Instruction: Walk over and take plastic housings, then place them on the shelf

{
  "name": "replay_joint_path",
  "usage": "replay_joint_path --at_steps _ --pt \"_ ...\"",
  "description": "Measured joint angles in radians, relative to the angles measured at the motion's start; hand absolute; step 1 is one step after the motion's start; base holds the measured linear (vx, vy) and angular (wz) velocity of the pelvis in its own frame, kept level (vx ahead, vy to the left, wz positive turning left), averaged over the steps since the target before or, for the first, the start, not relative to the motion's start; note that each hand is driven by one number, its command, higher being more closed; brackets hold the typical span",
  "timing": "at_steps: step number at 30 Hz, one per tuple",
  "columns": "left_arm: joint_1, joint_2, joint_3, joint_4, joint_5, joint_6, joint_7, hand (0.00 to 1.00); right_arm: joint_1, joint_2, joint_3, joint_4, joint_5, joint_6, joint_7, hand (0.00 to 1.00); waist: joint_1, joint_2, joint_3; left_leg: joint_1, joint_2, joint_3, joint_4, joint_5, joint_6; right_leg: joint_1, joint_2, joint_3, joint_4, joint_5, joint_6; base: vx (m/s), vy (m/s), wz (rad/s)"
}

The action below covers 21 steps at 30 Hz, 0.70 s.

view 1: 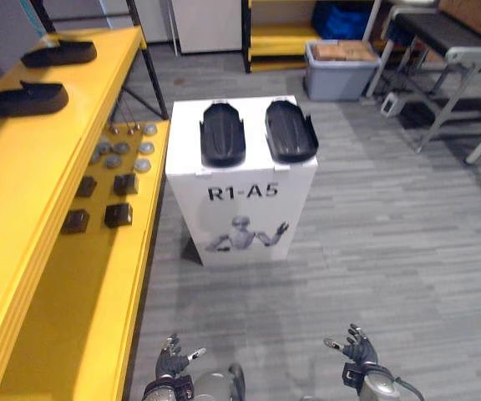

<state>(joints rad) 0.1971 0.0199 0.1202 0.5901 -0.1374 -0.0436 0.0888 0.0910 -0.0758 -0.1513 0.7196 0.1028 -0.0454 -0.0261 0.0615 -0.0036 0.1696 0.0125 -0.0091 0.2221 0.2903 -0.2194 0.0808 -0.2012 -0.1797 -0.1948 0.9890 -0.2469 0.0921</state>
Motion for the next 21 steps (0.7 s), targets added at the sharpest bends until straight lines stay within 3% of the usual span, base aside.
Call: replay_joint_path --at_steps 2,3,4,5,6,7,8,9,10,11,13,14,16,17,18,19,20,21 --pt "-0.018 0.003 0.002 0.006 -0.006 -0.001 0.002 0.00 0.000 -0.001 -0.001 0.008 -0.012 0.001 0.002 0.00 -0.013 0.003 0.002 0.053 0.013 -0.028 -0.038 0.000 -0.001 -0.049 0.012 -0.037 -0.139 -0.002 -0.002 0.46 -0.028 0.48" --pt "-0.020 0.004 0.003 0.011 -0.008 -0.004 0.003 0.00 0.000 -0.001 -0.002 0.011 -0.014 0.001 0.005 0.00 -0.024 0.010 0.005 0.088 0.024 -0.050 -0.067 0.000 -0.001 -0.066 0.032 -0.040 -0.305 0.002 -0.004 0.63 -0.099 0.69" --pt "-0.028 0.004 0.004 0.020 -0.008 -0.003 0.003 0.00 0.001 -0.003 -0.003 0.017 -0.014 0.001 0.005 0.00 -0.032 0.008 0.004 0.117 0.034 -0.069 -0.086 -0.007 -0.022 -0.076 0.060 -0.017 -0.503 0.036 -0.032 0.53 -0.102 0.63" --pt "-0.027 0.006 0.007 0.020 -0.008 -0.004 0.003 0.00 0.001 -0.004 -0.003 0.020 -0.014 0.001 0.005 0.00 -0.033 0.006 0.001 0.126 0.039 -0.078 -0.088 -0.019 -0.042 -0.071 0.077 0.005 -0.600 0.074 -0.039 0.65 -0.165 0.59" --pt "-0.020 0.014 0.012 0.022 -0.005 -0.003 0.004 0.00 0.007 -0.003 -0.003 0.025 -0.014 0.001 0.005 0.00 -0.033 -0.009 -0.006 0.145 0.042 -0.100 -0.087 -0.046 -0.087 -0.068 0.103 0.051 -0.735 0.231 -0.060 0.45 -0.156 0.65" --pt "-0.013 0.018 0.014 0.031 0.000 -0.003 0.004 0.00 0.021 -0.005 -0.004 0.037 -0.014 0.001 0.005 0.00 -0.038 -0.022 -0.018 0.160 0.040 -0.122 -0.081 -0.058 -0.105 -0.061 0.105 0.070 -0.740 0.338 -0.092 0.58 -0.228 0.64" --pt "-0.010 -0.009 0.022 0.037 0.005 0.000 0.010 0.00 0.023 -0.014 -0.005 0.045 -0.014 0.004 0.005 0.00 -0.030 0.015 -0.029 0.154 0.077 -0.135 -0.049 -0.053 -0.133 -0.050 0.125 0.037 -0.721 0.335 -0.102 0.46 -0.197 0.47" --pt "-0.005 -0.018 0.025 0.028 0.006 0.000 0.013 0.00 0.025 -0.011 -0.006 0.036 -0.014 0.004 0.005 0.00 -0.028 0.017 -0.031 0.139 0.087 -0.137 -0.010 -0.044 -0.145 -0.037 0.126 0.021 -0.733 0.319 -0.105 0.64 -0.305 0.36" --pt "-0.010 -0.041 0.034 0.024 0.006 -0.001 0.017 0.00 0.026 -0.009 -0.003 0.021 -0.013 0.003 0.005 0.00 -0.033 0.030 -0.024 0.079 0.108 -0.138 0.137 -0.032 -0.155 0.005 0.135 -0.006 -0.764 0.304 -0.114 0.57 -0.292 0.44" --pt "-0.013 -0.064 0.051 0.022 0.006 0.000 0.017 0.00 0.037 -0.005 0.001 -0.008 -0.011 0.003 0.005 0.00 -0.035 0.042 -0.018 -0.007 0.141 -0.128 0.348 0.019 -0.150 0.064 0.151 -0.020 -0.807 0.298 -0.123 0.55 -0.283 0.36" --pt "-0.007 -0.073 0.044 0.018 0.006 0.001 0.013 0.00 0.057 -0.003 0.017 -0.048 -0.006 0.001 0.004 0.00 -0.010 0.030 -0.009 -0.108 0.206 -0.086 0.593 0.114 -0.145 0.158 0.163 -0.007 -0.868 0.289 -0.137 0.38 -0.132 -0.06" --pt "-0.008 -0.073 0.039 0.017 0.006 0.001 0.013 0.00 0.062 0.005 0.014 -0.063 0.006 0.000 0.001 0.00 -0.004 0.027 -0.008 -0.150 0.235 -0.058 0.633 0.060 -0.147 0.206 0.162 -0.006 -0.895 0.287 -0.141 0.35 -0.078 -0.19" --pt "-0.011 -0.074 0.032 0.008 0.006 0.001 0.013 0.00 0.063 0.002 0.007 -0.078 0.010 0.000 -0.005 0.00 0.005 0.025 -0.010 -0.184 0.254 -0.017 0.562 0.021 -0.159 0.237 0.153 0.005 -0.918 0.287 -0.140 0.26 -0.009 -0.25" --pt "-0.008 -0.074 0.032 0.003 0.006 0.000 0.013 0.00 0.062 0.005 -0.007 -0.081 0.010 0.000 -0.008 0.00 0.006 0.028 -0.012 -0.182 0.259 0.011 0.373 0.023 -0.165 0.256 0.149 0.015 -0.934 0.286 -0.138 0.24 0.057 -0.31" --pt "-0.008 -0.074 0.031 0.000 0.006 0.000 0.013 0.00 0.064 0.005 -0.008 -0.081 0.010 0.000 -0.011 0.00 0.003 0.032 -0.014 -0.176 0.256 0.011 0.282 0.030 -0.160 0.258 0.150 0.018 -0.934 0.279 -0.128 0.25 0.128 -0.23" --pt "-0.007 -0.075 0.023 -0.001 0.006 0.001 0.012 0.00 0.073 0.003 -0.018 -0.082 0.011 0.000 -0.013 0.00 0.001 0.052 -0.027 -0.164 0.257 0.002 0.115 0.138 -0.142 0.258 0.165 0.020 -0.933 0.262 -0.103 0.16 0.192 -0.12" --pt "-0.008 -0.079 0.017 0.000 0.006 0.001 0.011 0.00 0.082 0.006 -0.040 -0.077 0.011 0.003 -0.013 0.00 0.001 0.068 -0.042 -0.135 0.259 -0.007 0.041 0.147 -0.163 0.262 0.175 0.018 -0.934 0.239 -0.086 0.16 0.217 -0.07" --pt "-0.012 -0.078 0.022 0.000 0.006 0.000 0.011 0.00 0.086 0.018 -0.049 -0.078 0.012 0.003 -0.016 0.00 0.000 0.053 -0.039 -0.112 0.247 -0.003 0.006 0.144 -0.168 0.267 0.162 0.018 -0.934 0.234 -0.079 0.17 0.249 -0.07"
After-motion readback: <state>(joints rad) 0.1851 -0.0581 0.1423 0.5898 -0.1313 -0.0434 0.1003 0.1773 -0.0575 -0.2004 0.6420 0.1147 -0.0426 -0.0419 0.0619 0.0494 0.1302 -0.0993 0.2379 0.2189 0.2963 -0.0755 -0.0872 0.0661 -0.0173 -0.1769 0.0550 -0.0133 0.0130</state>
